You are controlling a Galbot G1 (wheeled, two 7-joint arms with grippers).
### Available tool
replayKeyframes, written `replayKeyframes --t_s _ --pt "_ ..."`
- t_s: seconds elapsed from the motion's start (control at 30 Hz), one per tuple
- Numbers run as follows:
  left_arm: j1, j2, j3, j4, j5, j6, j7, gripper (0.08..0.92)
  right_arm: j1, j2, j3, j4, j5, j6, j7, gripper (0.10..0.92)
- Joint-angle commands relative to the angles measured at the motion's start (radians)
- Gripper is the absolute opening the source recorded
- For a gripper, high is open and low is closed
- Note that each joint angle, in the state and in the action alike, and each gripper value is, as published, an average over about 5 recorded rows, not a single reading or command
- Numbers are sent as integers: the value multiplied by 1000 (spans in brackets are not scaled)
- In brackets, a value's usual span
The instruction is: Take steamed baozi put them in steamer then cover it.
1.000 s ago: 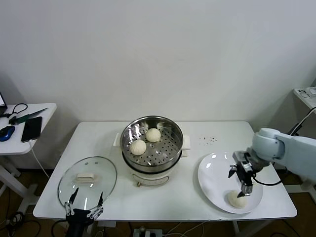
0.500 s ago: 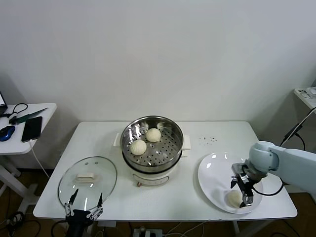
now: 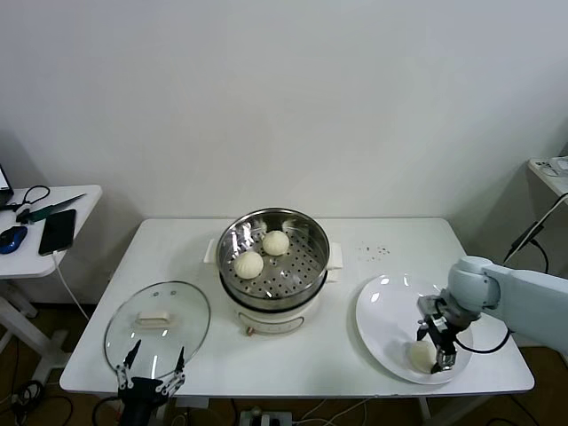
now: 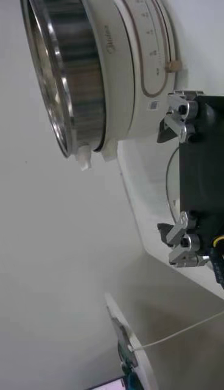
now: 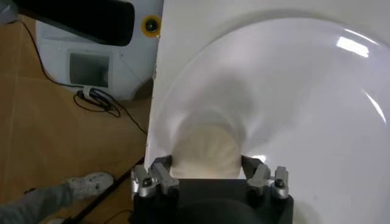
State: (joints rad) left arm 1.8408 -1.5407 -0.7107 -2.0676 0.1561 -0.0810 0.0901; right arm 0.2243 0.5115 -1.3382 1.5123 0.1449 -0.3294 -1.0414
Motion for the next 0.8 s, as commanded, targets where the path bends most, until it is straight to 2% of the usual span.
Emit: replayKeyframes --t_s 0.03,0.13,0.33,0.6,0.8 --pt "0 0 0 -3 -1 0 0 823 38 4 -18 -8 -8 15 0 732" --pt "1 1 0 -3 -3 -1 0 823 97 14 -40 -10 -25 64 -1 721" --pt "1 2 3 -1 -2 -1 0 823 373 104 -152 -28 -111 307 -28 713" --pt "3 0 5 0 1 -1 1 823 684 341 -265 -134 -132 633 -50 712" --pt "-2 -3 5 4 0 2 2 823 739 500 -211 -189 -144 761 -64 712"
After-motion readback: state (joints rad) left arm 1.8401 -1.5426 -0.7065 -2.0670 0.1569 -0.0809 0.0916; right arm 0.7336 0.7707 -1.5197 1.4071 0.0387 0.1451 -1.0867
